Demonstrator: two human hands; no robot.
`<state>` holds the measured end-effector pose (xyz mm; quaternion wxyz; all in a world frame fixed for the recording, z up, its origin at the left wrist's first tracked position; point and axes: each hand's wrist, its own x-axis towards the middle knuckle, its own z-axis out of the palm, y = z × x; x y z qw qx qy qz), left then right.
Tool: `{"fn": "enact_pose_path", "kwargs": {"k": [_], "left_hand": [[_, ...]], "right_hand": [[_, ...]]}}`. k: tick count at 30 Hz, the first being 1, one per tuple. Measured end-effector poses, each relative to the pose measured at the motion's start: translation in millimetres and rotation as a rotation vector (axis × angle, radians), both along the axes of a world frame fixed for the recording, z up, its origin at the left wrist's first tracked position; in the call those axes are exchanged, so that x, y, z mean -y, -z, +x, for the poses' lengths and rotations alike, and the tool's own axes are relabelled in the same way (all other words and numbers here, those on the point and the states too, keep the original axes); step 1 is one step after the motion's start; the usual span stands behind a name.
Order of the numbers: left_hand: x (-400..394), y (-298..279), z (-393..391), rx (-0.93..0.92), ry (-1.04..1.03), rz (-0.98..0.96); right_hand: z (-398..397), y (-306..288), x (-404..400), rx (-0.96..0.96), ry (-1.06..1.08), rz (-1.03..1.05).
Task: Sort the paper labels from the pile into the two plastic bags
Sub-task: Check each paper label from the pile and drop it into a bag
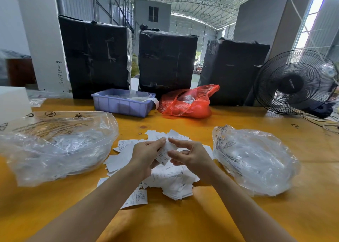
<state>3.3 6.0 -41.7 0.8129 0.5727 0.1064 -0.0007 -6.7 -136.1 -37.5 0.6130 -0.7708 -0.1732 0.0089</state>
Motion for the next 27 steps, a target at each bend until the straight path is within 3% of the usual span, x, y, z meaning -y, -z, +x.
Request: {"fn": "enact_pose_path", "kwargs": {"k": [13,20,27], "left_hand": [[3,2,-3,0.042,-0.034,0.022],[-7,-5,-2,0.034,0.081,0.061],[-5,-3,-2,0.057,0.108,0.073]], "right_hand": [[2,1,0,-0.011,0.038,0.054],[3,0,4,-0.185,0.042,0.229],[1,-4,5,-0.259,0.096,0.179]]}}
